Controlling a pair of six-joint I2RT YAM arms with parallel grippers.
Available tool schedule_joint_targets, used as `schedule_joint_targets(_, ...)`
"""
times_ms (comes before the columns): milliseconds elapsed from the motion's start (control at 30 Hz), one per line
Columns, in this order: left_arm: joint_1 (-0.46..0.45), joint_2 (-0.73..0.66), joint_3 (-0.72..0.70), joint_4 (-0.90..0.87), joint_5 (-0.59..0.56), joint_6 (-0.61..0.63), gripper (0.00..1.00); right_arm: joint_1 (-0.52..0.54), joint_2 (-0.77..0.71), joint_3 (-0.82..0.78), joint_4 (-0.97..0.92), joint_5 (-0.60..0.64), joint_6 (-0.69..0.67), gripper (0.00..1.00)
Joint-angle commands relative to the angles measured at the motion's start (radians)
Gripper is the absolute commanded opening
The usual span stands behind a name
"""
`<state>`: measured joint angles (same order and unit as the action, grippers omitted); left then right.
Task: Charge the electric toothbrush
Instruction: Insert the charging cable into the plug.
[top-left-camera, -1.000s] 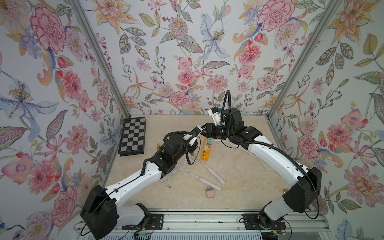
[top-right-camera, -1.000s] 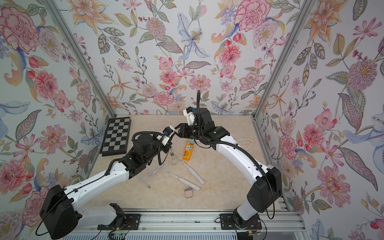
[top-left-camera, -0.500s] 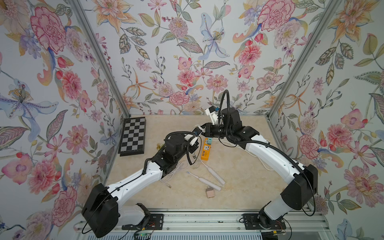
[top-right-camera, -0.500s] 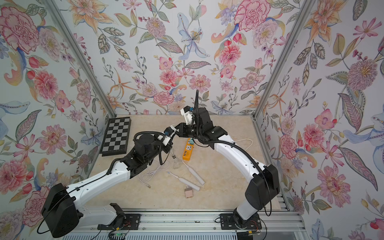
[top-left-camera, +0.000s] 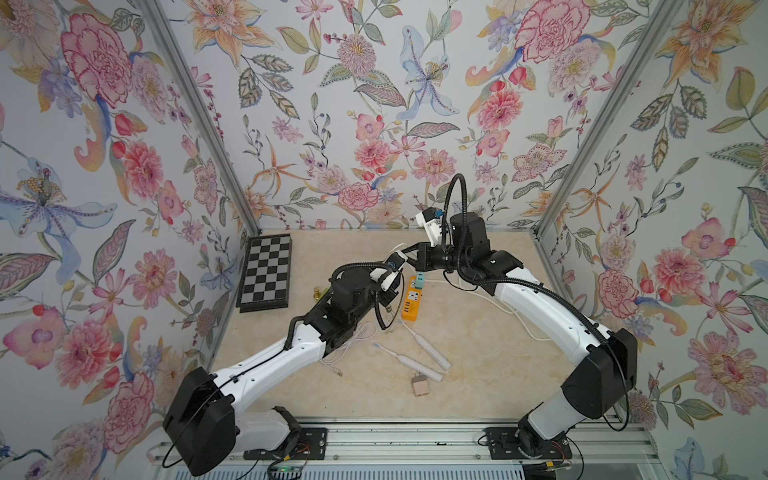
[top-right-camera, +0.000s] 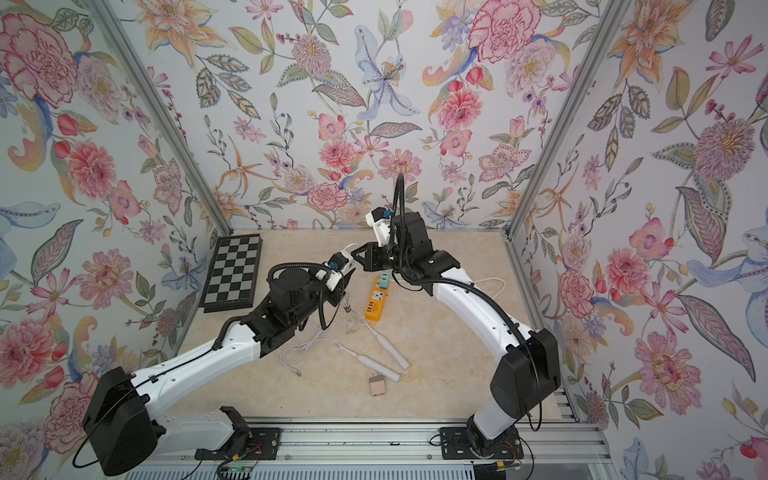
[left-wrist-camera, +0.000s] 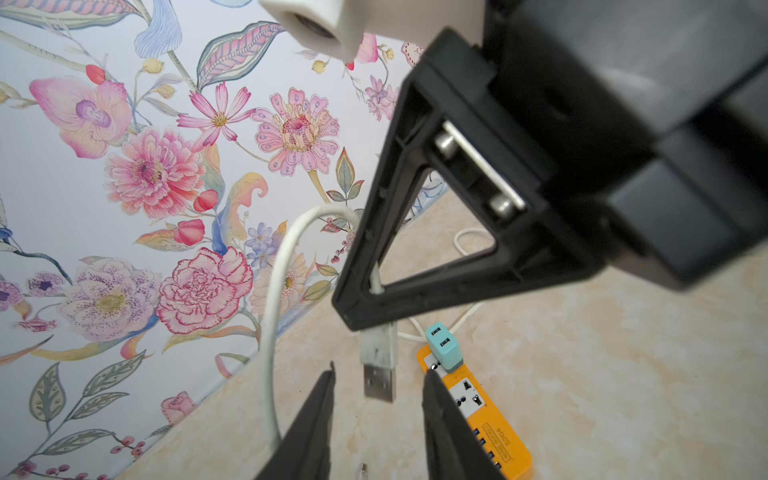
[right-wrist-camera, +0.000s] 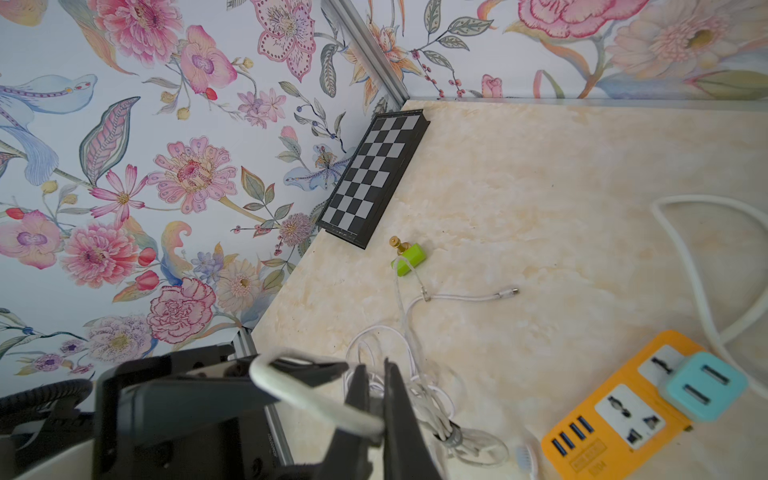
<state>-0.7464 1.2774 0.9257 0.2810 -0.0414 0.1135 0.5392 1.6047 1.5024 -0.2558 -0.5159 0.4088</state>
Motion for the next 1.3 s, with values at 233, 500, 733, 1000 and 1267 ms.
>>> schedule_joint_targets(233, -0.007, -0.163, -0.122, -0.041, -0.061, -0.255, 0.52, -0.176, 0.089, -0.009, 0.040, -0.174, -0.427, 0.00)
schedule_joint_targets(500, -0.007, -0.194, -0.166, -0.023, -0.059, -0.342, 0.52, -0.221, 0.227, 0.034, 0.007, -0.222, -0.745, 0.00)
schedule_joint_targets(733, -0.008, -0.178, -0.180, -0.009, -0.049, -0.378, 0.51, -0.224, 0.286, 0.029, -0.022, -0.215, -0.998, 0.00)
schedule_joint_targets(1000, -0.029, -0.133, -0.188, 0.020, -0.057, -0.449, 0.50, -0.219, 0.350, 0.037, -0.050, -0.205, -1.160, 0.00)
schedule_joint_targets(1267, -0.078, -0.087, -0.190, 0.027, -0.063, -0.481, 0.50, -0.205, 0.431, 0.048, -0.049, -0.194, -1.241, 0.00)
